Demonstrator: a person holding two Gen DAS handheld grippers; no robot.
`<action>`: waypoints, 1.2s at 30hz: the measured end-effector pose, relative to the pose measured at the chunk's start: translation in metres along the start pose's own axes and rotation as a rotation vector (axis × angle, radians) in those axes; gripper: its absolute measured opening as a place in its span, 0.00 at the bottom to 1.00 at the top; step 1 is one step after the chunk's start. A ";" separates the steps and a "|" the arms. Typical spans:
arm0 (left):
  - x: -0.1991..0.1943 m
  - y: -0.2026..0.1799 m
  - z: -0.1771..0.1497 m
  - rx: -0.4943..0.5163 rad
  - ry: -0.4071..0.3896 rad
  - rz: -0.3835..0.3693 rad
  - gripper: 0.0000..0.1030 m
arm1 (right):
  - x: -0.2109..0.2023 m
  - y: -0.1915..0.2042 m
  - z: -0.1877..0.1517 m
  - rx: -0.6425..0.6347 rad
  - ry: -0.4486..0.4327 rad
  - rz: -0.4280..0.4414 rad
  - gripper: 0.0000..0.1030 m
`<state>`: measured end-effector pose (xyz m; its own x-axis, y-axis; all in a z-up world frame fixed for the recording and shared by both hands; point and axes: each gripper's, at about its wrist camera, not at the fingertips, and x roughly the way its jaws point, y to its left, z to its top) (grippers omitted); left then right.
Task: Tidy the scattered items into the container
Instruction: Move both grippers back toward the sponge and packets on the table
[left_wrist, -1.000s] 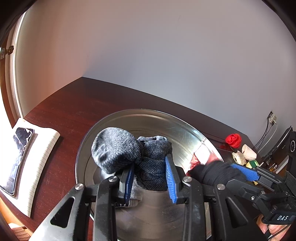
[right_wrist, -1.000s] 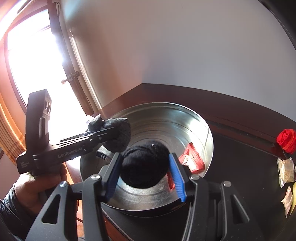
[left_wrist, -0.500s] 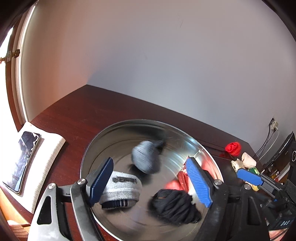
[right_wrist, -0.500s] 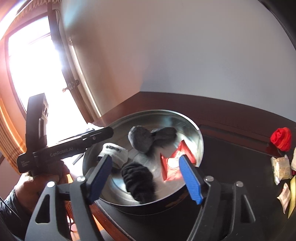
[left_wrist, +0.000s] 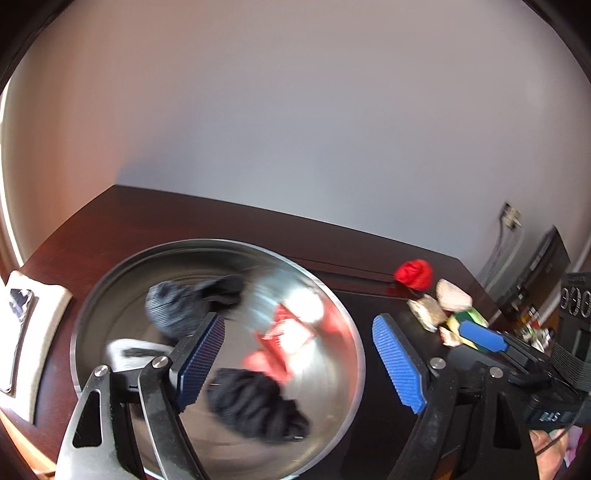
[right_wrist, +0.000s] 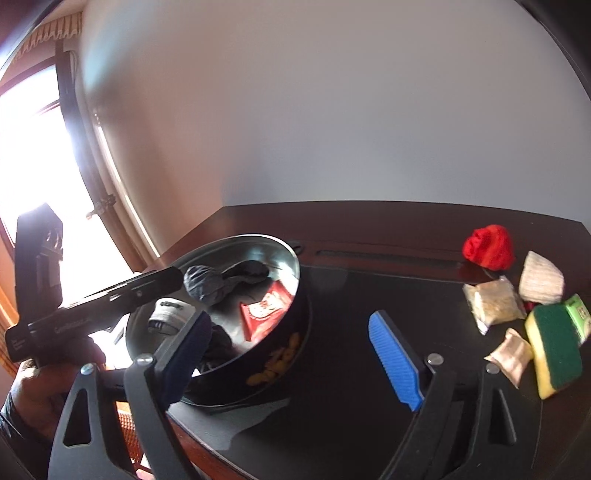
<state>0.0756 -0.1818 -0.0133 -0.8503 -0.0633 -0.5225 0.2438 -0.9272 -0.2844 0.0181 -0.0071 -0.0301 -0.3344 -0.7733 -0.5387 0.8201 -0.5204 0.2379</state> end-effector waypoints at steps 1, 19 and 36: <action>0.002 -0.006 0.000 0.010 0.004 -0.007 0.85 | -0.003 -0.004 -0.001 0.006 -0.004 -0.007 0.88; 0.036 -0.068 -0.007 0.074 0.081 -0.090 0.85 | -0.038 -0.064 -0.014 0.098 -0.040 -0.115 0.96; 0.072 -0.117 -0.023 0.092 0.150 -0.165 0.85 | -0.063 -0.125 -0.037 0.176 -0.056 -0.264 0.99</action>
<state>-0.0033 -0.0693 -0.0361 -0.7943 0.1407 -0.5909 0.0581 -0.9507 -0.3045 -0.0459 0.1206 -0.0559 -0.5539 -0.6194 -0.5563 0.6103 -0.7566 0.2347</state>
